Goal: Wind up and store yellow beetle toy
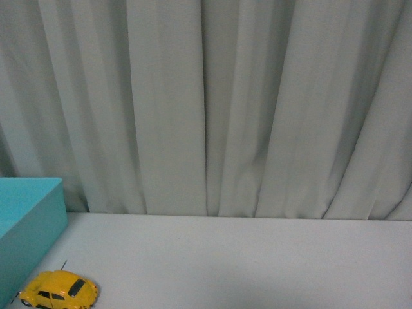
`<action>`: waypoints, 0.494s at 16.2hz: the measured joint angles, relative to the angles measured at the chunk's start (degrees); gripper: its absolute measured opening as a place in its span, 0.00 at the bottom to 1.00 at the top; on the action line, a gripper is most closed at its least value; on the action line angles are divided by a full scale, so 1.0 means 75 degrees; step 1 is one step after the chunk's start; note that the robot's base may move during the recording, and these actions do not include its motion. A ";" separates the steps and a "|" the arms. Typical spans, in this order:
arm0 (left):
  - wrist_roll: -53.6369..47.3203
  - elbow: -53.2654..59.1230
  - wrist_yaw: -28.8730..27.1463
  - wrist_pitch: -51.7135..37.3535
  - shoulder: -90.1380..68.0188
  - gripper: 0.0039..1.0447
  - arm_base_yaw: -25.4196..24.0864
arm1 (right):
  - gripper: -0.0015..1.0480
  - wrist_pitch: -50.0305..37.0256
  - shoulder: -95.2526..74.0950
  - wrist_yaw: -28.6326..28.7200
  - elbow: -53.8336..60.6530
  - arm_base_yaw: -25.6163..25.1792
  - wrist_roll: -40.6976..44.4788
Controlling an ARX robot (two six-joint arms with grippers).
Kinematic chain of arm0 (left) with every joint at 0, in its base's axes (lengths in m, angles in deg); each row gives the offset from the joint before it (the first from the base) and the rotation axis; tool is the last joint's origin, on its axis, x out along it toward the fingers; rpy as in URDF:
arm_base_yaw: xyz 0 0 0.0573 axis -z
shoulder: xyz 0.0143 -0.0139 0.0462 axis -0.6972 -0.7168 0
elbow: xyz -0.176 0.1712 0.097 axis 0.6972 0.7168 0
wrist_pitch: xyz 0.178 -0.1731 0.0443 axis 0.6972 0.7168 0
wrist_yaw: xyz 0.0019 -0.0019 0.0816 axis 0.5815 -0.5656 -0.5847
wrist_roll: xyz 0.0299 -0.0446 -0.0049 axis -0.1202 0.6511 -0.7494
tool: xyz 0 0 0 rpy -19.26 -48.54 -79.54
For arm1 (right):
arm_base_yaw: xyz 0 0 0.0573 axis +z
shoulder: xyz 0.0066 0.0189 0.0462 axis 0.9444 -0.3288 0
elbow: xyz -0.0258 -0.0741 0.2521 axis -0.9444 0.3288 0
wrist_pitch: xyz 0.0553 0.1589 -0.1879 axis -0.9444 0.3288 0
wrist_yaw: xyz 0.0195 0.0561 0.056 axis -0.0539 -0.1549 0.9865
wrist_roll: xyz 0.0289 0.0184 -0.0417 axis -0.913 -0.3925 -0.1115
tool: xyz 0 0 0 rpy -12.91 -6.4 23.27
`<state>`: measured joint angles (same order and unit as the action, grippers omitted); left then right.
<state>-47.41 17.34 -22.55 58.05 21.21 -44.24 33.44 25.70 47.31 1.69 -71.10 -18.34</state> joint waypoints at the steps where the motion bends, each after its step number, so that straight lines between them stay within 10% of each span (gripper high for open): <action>1: 0.0000 0.0000 0.0000 0.0003 0.0000 0.94 0.0000 | 0.02 0.0102 0.0184 0.0000 0.0140 0.0000 -0.0032; 8: 0.0000 0.0000 0.0000 0.0003 0.0000 0.94 0.0000 | 0.02 0.0947 0.1626 0.0000 0.0746 -0.0003 -0.0067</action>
<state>-47.41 17.34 -22.55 58.08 21.21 -44.24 40.54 37.90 47.31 7.29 -71.12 -18.84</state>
